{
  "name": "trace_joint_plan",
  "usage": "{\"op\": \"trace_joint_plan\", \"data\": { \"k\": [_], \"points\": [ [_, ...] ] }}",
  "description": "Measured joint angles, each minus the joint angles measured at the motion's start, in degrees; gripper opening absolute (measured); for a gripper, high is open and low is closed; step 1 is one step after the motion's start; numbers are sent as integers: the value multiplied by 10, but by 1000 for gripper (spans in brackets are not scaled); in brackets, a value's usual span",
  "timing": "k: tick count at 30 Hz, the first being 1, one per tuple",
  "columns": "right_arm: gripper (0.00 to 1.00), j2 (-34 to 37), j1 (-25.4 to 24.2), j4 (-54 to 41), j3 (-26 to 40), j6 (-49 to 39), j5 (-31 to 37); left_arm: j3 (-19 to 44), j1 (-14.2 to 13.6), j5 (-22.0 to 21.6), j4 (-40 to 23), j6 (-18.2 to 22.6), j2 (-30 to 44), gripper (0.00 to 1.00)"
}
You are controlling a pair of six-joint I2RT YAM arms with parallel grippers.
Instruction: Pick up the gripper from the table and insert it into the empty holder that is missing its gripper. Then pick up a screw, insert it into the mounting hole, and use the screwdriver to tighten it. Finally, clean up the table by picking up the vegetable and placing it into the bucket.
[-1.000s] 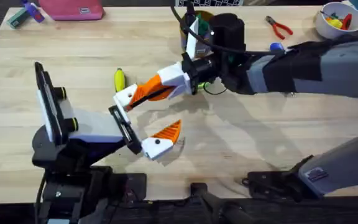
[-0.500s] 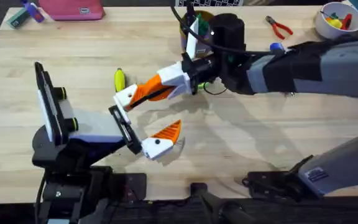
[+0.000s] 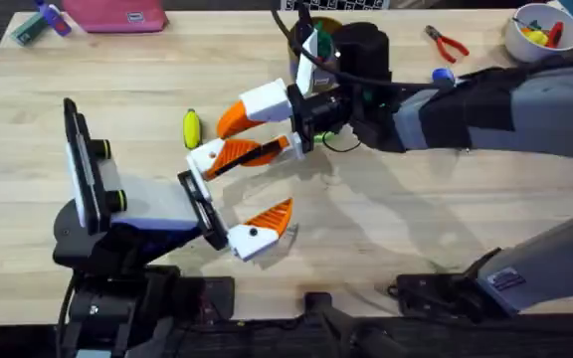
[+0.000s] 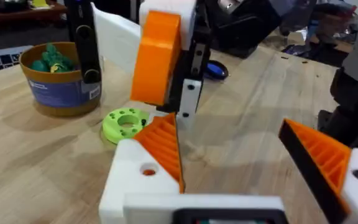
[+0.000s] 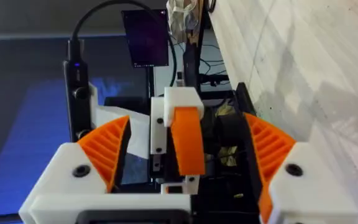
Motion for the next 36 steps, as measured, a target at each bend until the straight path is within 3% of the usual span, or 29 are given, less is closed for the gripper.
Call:
{"op": "trace_joint_plan", "data": {
  "k": [10,15,25,31,36],
  "points": [
    [959,0,0,-9,0,-13,22,0,0,0,0,0,0,985],
    [959,-17,-8,-92,0,-63,47,0,0,0,0,0,0,985],
    [961,-176,-77,-463,26,-263,147,0,0,0,0,0,0,986],
    [961,-216,-102,-725,139,-409,265,0,0,0,0,0,0,986],
    [959,-216,-102,-861,240,-493,398,0,0,0,0,0,0,985]
  ]
}}
